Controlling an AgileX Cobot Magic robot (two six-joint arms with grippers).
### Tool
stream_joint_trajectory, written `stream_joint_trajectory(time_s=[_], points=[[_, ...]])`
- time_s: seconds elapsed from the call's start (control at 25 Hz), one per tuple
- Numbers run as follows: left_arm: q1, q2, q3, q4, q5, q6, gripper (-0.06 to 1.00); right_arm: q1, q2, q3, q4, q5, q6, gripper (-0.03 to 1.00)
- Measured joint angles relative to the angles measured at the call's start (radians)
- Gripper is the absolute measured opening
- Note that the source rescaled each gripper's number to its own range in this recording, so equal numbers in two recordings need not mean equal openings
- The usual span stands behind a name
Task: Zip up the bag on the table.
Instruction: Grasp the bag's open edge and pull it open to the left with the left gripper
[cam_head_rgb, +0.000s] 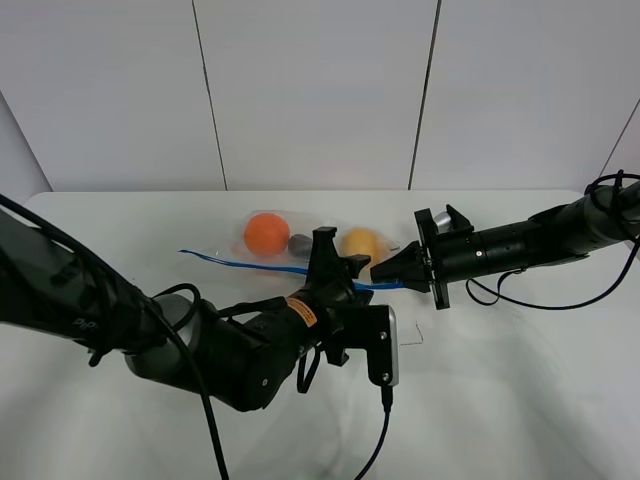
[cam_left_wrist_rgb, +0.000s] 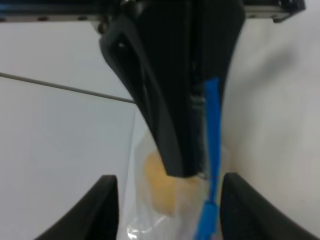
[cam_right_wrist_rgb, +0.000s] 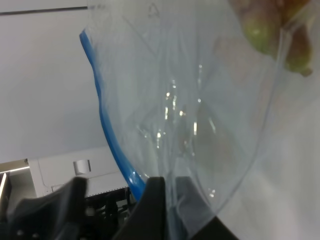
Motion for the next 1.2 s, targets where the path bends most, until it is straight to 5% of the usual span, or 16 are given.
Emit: stream_joint_trajectory(time_s=[0.36,1.2], points=[[0.000,0.000,0.026,0.001,0.000,0.000,0.38,0.000,0.000,0.000,0.000,0.000,0.000,0.00],[0.000,0.000,-0.010,0.002,0.045,0.000,0.36,0.000,0.000,0.000,0.008,0.000,0.000,0.00]])
